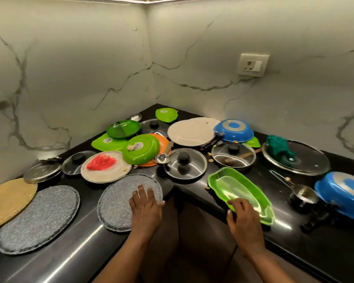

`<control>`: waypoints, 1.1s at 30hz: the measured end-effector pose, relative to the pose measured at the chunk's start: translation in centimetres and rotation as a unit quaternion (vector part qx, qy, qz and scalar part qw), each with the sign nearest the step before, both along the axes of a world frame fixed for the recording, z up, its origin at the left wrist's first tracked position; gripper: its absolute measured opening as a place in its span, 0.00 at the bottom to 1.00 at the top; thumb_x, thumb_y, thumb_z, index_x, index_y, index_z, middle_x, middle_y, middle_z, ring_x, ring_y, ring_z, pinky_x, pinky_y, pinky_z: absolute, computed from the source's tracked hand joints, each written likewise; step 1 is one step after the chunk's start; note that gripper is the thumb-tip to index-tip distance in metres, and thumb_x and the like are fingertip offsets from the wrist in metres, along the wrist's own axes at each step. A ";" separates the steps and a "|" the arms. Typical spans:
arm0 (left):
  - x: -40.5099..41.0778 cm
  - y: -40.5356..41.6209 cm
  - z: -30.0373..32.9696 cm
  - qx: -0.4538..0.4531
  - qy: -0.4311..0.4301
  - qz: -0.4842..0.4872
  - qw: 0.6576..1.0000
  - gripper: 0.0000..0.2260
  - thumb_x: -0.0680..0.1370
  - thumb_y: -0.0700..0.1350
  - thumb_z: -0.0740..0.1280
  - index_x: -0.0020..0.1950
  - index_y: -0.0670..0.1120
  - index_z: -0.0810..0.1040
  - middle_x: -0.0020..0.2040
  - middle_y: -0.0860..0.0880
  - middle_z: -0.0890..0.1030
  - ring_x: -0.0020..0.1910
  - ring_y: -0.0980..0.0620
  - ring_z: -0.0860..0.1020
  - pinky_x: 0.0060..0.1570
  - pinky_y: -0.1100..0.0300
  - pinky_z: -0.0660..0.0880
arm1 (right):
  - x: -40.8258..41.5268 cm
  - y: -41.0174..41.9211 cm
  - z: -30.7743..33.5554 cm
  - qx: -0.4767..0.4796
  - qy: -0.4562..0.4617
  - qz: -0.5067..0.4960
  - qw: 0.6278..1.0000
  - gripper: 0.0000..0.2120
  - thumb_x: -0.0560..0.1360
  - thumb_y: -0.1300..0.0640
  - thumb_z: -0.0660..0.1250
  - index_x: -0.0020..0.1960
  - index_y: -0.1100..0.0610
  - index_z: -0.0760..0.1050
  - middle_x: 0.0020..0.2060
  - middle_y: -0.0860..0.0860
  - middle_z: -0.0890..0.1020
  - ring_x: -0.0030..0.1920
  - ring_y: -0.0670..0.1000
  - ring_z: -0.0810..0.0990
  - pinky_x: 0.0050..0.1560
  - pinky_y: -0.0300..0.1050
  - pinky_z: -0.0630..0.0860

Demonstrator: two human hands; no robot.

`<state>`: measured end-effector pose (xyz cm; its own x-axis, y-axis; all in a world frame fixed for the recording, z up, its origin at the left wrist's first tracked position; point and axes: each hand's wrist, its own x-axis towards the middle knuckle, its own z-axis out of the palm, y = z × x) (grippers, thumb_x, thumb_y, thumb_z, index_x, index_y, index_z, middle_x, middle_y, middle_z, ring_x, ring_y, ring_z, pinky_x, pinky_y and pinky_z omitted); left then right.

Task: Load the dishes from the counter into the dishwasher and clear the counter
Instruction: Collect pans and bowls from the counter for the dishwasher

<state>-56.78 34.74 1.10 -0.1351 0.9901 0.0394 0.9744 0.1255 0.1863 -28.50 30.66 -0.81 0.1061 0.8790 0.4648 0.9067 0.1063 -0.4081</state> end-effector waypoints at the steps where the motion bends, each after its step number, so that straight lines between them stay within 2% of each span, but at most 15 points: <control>1: -0.2 0.4 0.1 -0.019 0.007 0.028 0.999 0.29 0.78 0.56 0.64 0.73 0.41 0.64 0.74 0.35 0.60 0.70 0.33 0.61 0.68 0.38 0.59 | 0.4 1.2 -0.1 -0.004 0.000 0.010 1.000 0.16 0.66 0.65 0.75 0.52 0.57 0.79 0.48 0.55 0.78 0.45 0.58 0.78 0.43 0.54 0.77; 3: -0.7 0.7 0.2 -0.040 0.015 0.069 0.997 0.28 0.81 0.59 0.55 0.75 0.44 0.58 0.76 0.38 0.55 0.73 0.37 0.56 0.70 0.40 0.56 | 1.1 3.2 -0.4 -0.002 -0.009 0.027 1.000 0.17 0.64 0.67 0.76 0.51 0.58 0.79 0.47 0.56 0.78 0.43 0.59 0.79 0.42 0.54 0.76; 5: -0.9 0.9 -0.1 -0.042 0.024 0.084 0.995 0.27 0.80 0.62 0.52 0.74 0.47 0.60 0.76 0.40 0.56 0.73 0.38 0.56 0.69 0.41 0.58 | 0.9 5.4 -0.4 0.004 -0.007 0.058 0.998 0.17 0.64 0.68 0.75 0.51 0.58 0.79 0.47 0.55 0.78 0.43 0.60 0.79 0.41 0.54 0.75; 7: -0.9 1.0 -0.1 -0.045 0.030 0.089 0.995 0.27 0.80 0.62 0.53 0.73 0.47 0.62 0.75 0.40 0.57 0.72 0.39 0.57 0.68 0.41 0.59 | 0.2 7.3 -0.4 0.010 -0.002 0.087 0.996 0.12 0.68 0.65 0.71 0.51 0.57 0.78 0.48 0.54 0.78 0.45 0.59 0.78 0.41 0.53 0.73; 11: -1.0 1.8 0.5 -0.071 0.037 0.092 0.993 0.27 0.79 0.63 0.54 0.71 0.47 0.62 0.75 0.40 0.58 0.70 0.39 0.59 0.64 0.41 0.61 | -2.5 9.9 -0.3 0.010 0.015 0.138 0.990 0.12 0.70 0.57 0.61 0.51 0.57 0.78 0.47 0.54 0.78 0.46 0.59 0.77 0.43 0.53 0.71; 16: -1.7 3.3 1.9 -0.113 0.027 0.083 0.990 0.30 0.75 0.64 0.60 0.70 0.48 0.61 0.69 0.43 0.62 0.66 0.41 0.62 0.58 0.43 0.68 | -6.5 12.2 0.2 0.007 0.042 0.197 0.980 0.15 0.71 0.54 0.57 0.51 0.57 0.78 0.48 0.53 0.78 0.47 0.57 0.77 0.45 0.52 0.71; 21: -2.5 6.3 3.3 -0.219 0.005 0.088 0.972 0.39 0.71 0.65 0.69 0.72 0.47 0.59 0.70 0.43 0.58 0.68 0.38 0.59 0.59 0.38 0.72 | -8.5 14.4 1.0 0.006 0.033 0.219 0.975 0.15 0.71 0.54 0.58 0.53 0.56 0.78 0.49 0.52 0.78 0.49 0.56 0.79 0.46 0.49 0.71; 25: -2.7 10.4 3.6 -0.347 0.069 0.070 0.933 0.47 0.66 0.68 0.72 0.73 0.43 0.59 0.70 0.39 0.59 0.68 0.35 0.61 0.64 0.38 0.69 | -8.4 18.0 2.0 0.007 0.018 0.198 0.980 0.13 0.72 0.56 0.61 0.52 0.57 0.78 0.48 0.54 0.79 0.47 0.58 0.79 0.45 0.52 0.73; 26: -2.6 11.6 4.3 -0.381 0.075 0.073 0.919 0.46 0.66 0.67 0.72 0.73 0.43 0.61 0.70 0.39 0.61 0.69 0.35 0.63 0.64 0.39 0.69 | -8.1 19.2 2.1 0.005 0.015 0.185 0.983 0.11 0.71 0.58 0.63 0.53 0.57 0.78 0.48 0.55 0.79 0.47 0.59 0.78 0.45 0.53 0.74; 27: -2.5 12.8 5.2 -0.403 0.079 0.065 0.910 0.40 0.69 0.64 0.72 0.73 0.43 0.65 0.71 0.40 0.65 0.69 0.36 0.67 0.65 0.41 0.70 | -7.8 20.5 2.3 0.004 0.015 0.171 0.985 0.11 0.71 0.60 0.65 0.53 0.58 0.78 0.48 0.55 0.79 0.47 0.60 0.78 0.45 0.54 0.74; 28: -2.4 14.0 6.0 -0.402 0.081 0.044 0.911 0.30 0.75 0.59 0.69 0.70 0.44 0.69 0.70 0.42 0.70 0.68 0.39 0.71 0.65 0.44 0.71 | -7.4 21.7 2.6 0.005 0.014 0.158 0.987 0.11 0.70 0.60 0.66 0.53 0.58 0.78 0.47 0.56 0.79 0.46 0.60 0.78 0.46 0.55 0.75; 29: -2.3 15.3 7.0 -0.376 0.082 0.015 0.923 0.20 0.79 0.52 0.65 0.68 0.44 0.73 0.67 0.43 0.74 0.65 0.42 0.74 0.64 0.48 0.72 | -7.0 23.2 2.8 0.005 0.010 0.140 0.990 0.12 0.70 0.61 0.65 0.53 0.59 0.78 0.47 0.57 0.78 0.46 0.61 0.78 0.47 0.55 0.75; 30: -2.3 16.7 7.9 -0.329 0.082 -0.005 0.941 0.14 0.81 0.46 0.61 0.65 0.44 0.75 0.64 0.44 0.77 0.64 0.43 0.76 0.61 0.51 0.72 | -6.5 24.7 3.0 0.000 0.003 0.121 0.993 0.12 0.70 0.62 0.66 0.54 0.59 0.77 0.47 0.57 0.78 0.46 0.61 0.77 0.47 0.56 0.75; 31: -2.3 18.4 8.5 -0.273 0.090 -0.012 0.958 0.13 0.81 0.43 0.60 0.64 0.44 0.76 0.63 0.44 0.78 0.63 0.43 0.76 0.60 0.52 0.72 | -6.0 26.2 3.2 -0.007 -0.003 0.099 0.995 0.13 0.70 0.64 0.67 0.55 0.60 0.77 0.48 0.59 0.78 0.46 0.63 0.77 0.46 0.57 0.75; 33: -2.6 21.6 8.9 -0.169 0.097 -0.018 0.981 0.13 0.81 0.45 0.59 0.64 0.44 0.75 0.63 0.44 0.77 0.63 0.43 0.75 0.58 0.53 0.72 | -4.8 28.7 3.5 -0.026 -0.009 0.055 0.998 0.15 0.69 0.67 0.69 0.56 0.62 0.78 0.49 0.61 0.79 0.48 0.65 0.77 0.47 0.57 0.74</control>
